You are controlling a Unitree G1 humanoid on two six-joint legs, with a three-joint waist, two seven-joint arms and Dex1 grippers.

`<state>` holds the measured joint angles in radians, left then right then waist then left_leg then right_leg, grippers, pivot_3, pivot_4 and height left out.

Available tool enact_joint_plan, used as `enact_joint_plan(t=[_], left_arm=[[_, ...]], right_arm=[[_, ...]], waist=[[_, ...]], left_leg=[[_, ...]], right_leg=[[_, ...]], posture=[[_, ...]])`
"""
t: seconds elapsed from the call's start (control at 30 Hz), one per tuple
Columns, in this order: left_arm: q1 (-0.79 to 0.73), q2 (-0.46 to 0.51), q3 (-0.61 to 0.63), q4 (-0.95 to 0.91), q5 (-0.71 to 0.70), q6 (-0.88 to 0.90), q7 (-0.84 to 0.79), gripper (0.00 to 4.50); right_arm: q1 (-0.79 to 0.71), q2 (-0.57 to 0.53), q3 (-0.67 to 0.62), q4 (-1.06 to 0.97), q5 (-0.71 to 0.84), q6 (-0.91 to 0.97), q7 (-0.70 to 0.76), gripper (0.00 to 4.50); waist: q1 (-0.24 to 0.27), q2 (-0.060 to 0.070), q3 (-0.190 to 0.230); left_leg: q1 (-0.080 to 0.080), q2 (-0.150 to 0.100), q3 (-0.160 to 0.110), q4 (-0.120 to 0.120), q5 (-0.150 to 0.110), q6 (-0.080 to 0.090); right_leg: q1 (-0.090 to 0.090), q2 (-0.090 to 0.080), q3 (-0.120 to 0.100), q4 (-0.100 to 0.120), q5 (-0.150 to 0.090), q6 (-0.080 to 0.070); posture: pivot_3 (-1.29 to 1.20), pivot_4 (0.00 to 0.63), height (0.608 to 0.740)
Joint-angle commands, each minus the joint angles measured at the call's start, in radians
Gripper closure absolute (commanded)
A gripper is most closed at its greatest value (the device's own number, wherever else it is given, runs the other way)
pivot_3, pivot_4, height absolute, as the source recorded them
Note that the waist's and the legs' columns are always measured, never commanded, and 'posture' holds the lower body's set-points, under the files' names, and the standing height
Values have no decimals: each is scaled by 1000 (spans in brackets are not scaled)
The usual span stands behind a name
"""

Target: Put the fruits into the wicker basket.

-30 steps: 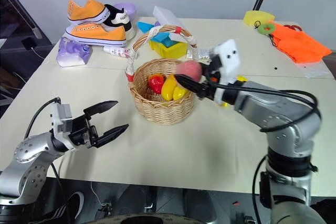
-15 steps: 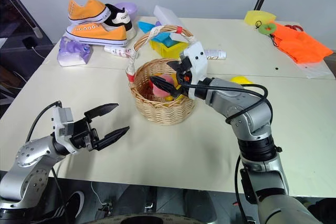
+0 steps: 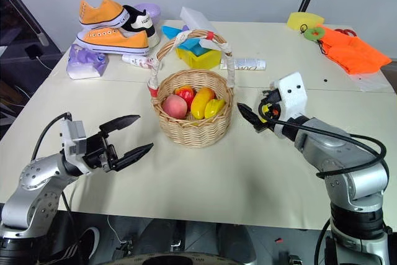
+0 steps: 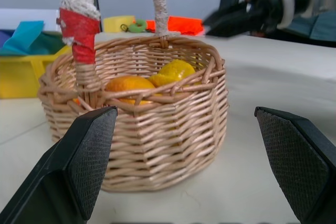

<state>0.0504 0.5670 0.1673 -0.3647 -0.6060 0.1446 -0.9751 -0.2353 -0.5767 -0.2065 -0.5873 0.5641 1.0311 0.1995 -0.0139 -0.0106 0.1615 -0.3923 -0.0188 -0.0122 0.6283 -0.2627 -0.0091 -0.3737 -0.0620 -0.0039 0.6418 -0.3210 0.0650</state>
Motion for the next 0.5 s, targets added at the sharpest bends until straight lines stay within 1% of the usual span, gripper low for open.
enact_joint_plan(t=[0.03, 0.1, 0.2, 0.27, 0.33, 0.4, 0.5], left_arm=[[-23, 20, -23, -19, -3, 2, -32, 0], [-29, 27, -29, -18, 7, -4, -41, 0], [-36, 29, -27, -19, 3, 3, -33, 0], [-31, 30, -26, -25, -1, 8, -28, 0], [-21, 26, -29, -35, 1, 11, -19, 0], [-15, 22, -30, -45, -3, 18, -8, 0], [-9, 19, -26, -58, -2, 25, 7, 0]], right_arm=[[-15, 44, 27, -14, -83, -11, -99, 106], [-20, 65, 48, 6, -119, -29, -119, 106], [-69, 122, 68, 70, -158, -38, -162, 106], [-95, 133, 94, 106, -197, -21, -182, 106], [-123, 160, 102, 151, -218, 23, -209, 106], [-144, 173, 113, 184, -253, 23, -229, 106], [-187, 194, 97, 245, -283, 31, -249, 106]], waist=[[-1, 0, 0], [0, 0, 0], [-1, 0, 0], [0, 0, 0], [0, 0, 0], [0, 0, 0], [0, 0, 0]], left_leg=[[0, 0, 0, 0, 0, 0], [0, 0, 0, 0, 0, 0], [0, 0, 0, 0, 0, 0], [0, 0, 1, 0, 0, 0], [0, 0, 1, 0, 0, 0], [0, 0, 0, 0, 0, 0], [0, 0, 1, 0, 0, 0]], right_leg=[[0, 0, 0, 0, 0, 0], [0, 0, 0, 0, 0, 0], [0, 0, 0, 0, 0, 0], [0, 0, 0, 0, 0, 1], [0, 0, 0, 0, 0, 1], [0, 0, 0, 0, 0, 1], [0, 0, 0, 0, 0, 1]], posture=[[0, 150, 740], [0, 150, 740], [0, 150, 740], [0, 150, 740], [0, 150, 740], [0, 150, 740], [0, 150, 740]])
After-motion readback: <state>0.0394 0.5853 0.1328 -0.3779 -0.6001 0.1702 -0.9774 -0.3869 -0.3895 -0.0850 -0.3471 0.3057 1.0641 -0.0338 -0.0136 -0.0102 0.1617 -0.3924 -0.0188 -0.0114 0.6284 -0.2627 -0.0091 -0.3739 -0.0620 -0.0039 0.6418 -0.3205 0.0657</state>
